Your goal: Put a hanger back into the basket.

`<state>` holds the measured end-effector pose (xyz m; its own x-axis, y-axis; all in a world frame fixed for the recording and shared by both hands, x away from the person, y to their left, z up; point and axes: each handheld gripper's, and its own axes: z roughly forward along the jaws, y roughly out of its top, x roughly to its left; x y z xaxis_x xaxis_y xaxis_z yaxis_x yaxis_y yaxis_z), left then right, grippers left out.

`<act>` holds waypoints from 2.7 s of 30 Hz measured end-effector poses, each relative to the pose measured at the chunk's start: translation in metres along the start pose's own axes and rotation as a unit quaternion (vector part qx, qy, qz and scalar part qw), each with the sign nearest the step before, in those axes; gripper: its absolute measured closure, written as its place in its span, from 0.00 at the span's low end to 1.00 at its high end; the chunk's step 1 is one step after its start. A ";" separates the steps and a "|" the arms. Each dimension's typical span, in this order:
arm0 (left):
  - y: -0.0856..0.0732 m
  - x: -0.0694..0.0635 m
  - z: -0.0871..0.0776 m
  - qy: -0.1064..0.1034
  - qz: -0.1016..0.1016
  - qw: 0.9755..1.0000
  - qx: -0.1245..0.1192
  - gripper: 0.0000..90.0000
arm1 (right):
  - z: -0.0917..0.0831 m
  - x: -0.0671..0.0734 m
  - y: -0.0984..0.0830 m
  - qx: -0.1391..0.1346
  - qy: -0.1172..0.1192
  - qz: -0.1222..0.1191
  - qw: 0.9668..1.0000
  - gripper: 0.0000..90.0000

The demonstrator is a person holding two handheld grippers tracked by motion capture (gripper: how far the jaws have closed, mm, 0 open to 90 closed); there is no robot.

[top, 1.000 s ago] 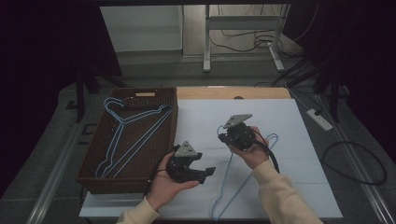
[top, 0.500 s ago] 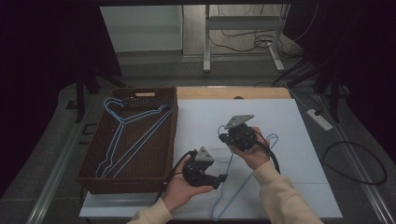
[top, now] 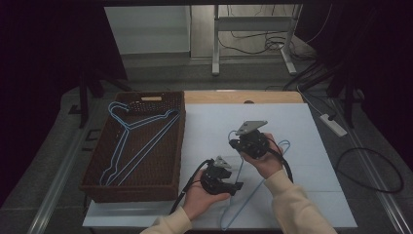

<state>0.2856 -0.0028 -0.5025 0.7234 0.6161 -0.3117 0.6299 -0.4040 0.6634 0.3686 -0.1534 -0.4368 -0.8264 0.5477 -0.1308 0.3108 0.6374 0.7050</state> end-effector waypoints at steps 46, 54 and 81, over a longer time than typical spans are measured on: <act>0.014 0.002 -0.025 -0.027 -0.039 0.997 -0.063 0.97 | -0.099 -0.003 -0.128 -0.117 -0.023 0.124 0.985 0.54; 0.017 0.000 -0.042 -0.040 -0.034 0.995 -0.080 0.97 | -0.103 -0.005 -0.134 -0.126 -0.031 0.129 0.983 0.53; 0.027 0.015 -0.134 -0.038 -0.013 0.989 -0.139 0.97 | -0.092 -0.015 -0.150 -0.108 -0.042 0.143 0.983 0.45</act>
<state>0.2757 0.0862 -0.3988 0.7344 0.5661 -0.3746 0.5537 -0.1803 0.8130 0.2915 -0.3073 -0.4766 -0.6754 0.7362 0.0437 0.4104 0.3260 0.8516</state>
